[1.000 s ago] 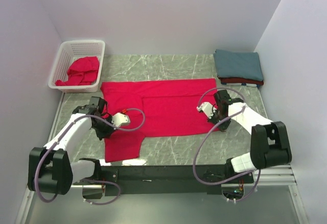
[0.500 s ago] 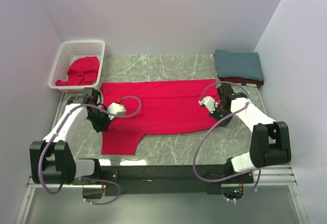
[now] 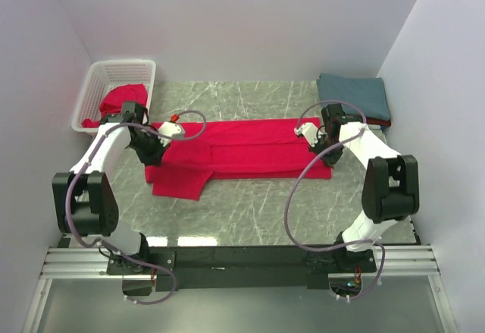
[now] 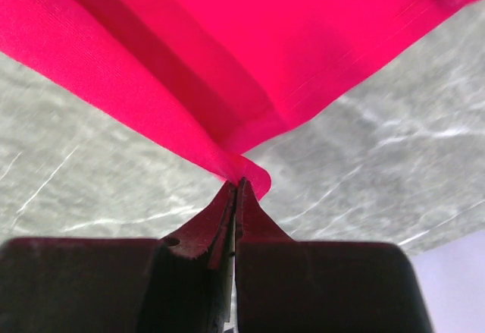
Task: Fold and stack the t-shirts
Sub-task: Fold the tshirt
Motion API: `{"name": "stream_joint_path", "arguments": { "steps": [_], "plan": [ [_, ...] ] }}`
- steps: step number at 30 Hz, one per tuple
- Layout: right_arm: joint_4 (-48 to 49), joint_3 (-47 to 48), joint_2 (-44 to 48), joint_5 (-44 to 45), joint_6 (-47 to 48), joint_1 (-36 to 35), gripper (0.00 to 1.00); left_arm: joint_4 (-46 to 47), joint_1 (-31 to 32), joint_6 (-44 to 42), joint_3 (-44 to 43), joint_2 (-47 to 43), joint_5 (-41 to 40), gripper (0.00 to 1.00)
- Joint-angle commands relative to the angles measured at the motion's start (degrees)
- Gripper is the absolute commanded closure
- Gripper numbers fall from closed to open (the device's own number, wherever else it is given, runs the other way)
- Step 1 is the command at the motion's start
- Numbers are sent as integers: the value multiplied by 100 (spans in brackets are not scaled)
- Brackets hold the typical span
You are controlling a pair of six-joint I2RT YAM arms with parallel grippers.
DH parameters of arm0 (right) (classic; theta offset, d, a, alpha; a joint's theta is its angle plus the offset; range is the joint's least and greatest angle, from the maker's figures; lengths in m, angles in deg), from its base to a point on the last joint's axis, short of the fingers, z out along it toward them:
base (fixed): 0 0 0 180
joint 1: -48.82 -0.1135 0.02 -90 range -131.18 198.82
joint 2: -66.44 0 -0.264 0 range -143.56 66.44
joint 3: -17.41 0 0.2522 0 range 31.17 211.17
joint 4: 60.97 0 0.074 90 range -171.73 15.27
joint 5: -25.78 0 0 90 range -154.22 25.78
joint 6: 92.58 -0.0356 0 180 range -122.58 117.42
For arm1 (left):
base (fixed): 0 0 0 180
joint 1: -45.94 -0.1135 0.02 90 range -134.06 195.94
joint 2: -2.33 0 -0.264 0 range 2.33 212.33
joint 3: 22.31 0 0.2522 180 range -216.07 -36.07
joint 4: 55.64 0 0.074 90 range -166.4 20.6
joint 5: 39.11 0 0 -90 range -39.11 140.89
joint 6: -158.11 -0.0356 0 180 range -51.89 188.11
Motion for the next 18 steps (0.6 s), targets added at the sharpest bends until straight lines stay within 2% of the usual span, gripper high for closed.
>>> {"name": "stream_joint_path", "arguments": {
  "steps": [1, 10, 18],
  "plan": [
    [-71, 470, -348, 47, 86, 110, 100, 166, -26, 170, -499, 290, 99, 99],
    [-106, 1138, -1008, 65, 139, 207, 100, 307, -17, 293, -1264, 1081, 11, 99],
    [-132, 1621, -1474, 117, 183, 251, 100, 517, -8, 407, -1607, 1495, -33, 99]
  ]
}}
